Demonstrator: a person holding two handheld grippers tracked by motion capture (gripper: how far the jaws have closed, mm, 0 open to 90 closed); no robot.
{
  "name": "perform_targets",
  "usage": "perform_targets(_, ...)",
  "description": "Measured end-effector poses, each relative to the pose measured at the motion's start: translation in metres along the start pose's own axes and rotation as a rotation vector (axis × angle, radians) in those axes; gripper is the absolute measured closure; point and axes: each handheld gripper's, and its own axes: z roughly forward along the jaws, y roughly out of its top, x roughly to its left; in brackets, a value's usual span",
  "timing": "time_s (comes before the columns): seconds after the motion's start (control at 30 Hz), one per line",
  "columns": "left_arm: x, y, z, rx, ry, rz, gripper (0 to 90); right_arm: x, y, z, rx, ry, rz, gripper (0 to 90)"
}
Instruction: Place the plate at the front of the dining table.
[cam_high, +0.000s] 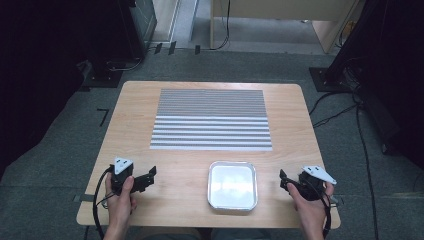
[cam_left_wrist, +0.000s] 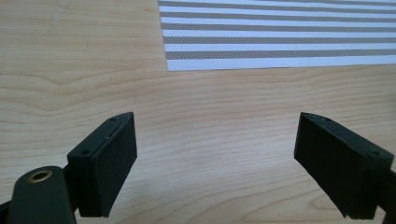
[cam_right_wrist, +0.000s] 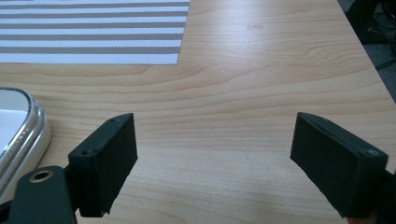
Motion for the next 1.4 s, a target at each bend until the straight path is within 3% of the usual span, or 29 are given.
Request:
perform_targets(0.27,-0.012,0.001,0.0,-0.004,-0.026,0.005,13.1,0.01,0.0,-0.003,-0.011,0.025,-0.005,14.7)
perform_targets(0.97,-0.058,0.0,0.009,0.01,-0.106,0.07,13.2,0.028,-0.001,-0.007,-0.042,0.074,0.018,17.3)
perform_targets(1.4,-0.088,-0.004,0.017,0.029,-0.153,0.114,13.1,0.037,-0.002,-0.007,-0.039,0.089,0.003,17.6)
